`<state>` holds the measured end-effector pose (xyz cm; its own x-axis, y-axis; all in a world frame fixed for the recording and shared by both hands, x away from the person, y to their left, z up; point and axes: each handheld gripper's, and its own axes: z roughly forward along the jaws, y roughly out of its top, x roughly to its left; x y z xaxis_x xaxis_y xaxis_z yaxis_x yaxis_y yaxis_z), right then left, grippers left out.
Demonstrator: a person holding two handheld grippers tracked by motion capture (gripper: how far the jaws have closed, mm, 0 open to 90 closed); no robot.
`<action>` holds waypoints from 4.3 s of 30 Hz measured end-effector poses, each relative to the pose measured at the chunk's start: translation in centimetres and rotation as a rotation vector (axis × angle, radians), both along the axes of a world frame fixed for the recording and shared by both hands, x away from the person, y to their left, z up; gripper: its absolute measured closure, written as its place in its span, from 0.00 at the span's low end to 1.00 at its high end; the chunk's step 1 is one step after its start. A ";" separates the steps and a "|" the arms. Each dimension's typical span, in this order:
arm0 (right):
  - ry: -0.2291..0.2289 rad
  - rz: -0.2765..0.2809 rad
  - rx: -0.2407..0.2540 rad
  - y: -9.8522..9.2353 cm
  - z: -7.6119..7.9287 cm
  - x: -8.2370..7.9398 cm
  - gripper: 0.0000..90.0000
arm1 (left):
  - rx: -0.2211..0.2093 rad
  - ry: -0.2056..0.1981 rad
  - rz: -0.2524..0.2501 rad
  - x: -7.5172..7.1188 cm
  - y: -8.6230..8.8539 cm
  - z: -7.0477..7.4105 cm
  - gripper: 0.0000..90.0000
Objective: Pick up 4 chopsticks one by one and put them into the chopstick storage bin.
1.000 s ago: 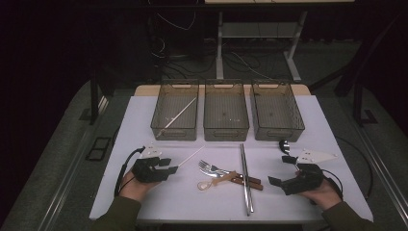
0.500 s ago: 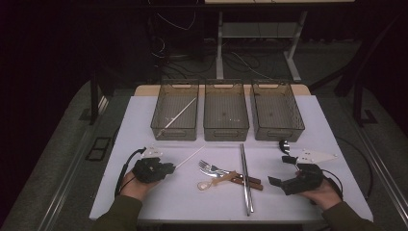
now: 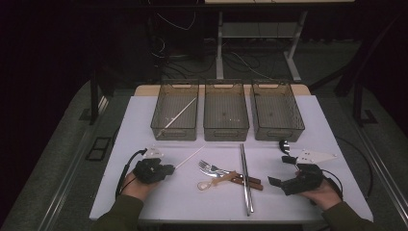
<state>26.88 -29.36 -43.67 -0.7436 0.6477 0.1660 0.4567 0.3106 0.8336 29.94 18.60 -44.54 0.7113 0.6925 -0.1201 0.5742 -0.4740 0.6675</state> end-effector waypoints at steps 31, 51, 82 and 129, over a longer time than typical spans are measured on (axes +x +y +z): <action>-0.010 0.005 -0.004 0.0 0.0 0.0 0.01 | -0.031 0.014 0.010 -0.1 -0.1 1.2 0.94; -0.011 0.006 -0.008 0.0 0.0 0.0 0.01 | -0.107 -0.017 0.008 -0.4 0.1 3.0 0.94; -0.001 0.000 -0.010 0.1 -0.1 0.1 0.01 | -0.187 -0.081 0.065 2.4 0.9 5.3 0.94; 0.002 -0.012 0.003 -0.3 -0.1 -0.1 0.01 | -0.144 -0.180 0.195 14.0 -0.1 10.6 0.94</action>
<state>26.80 -29.64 -43.79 -0.7352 0.6563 0.1697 0.4622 0.3021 0.8337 43.96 18.48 -33.95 0.5857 0.8030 -0.1106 0.5112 -0.2600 0.8192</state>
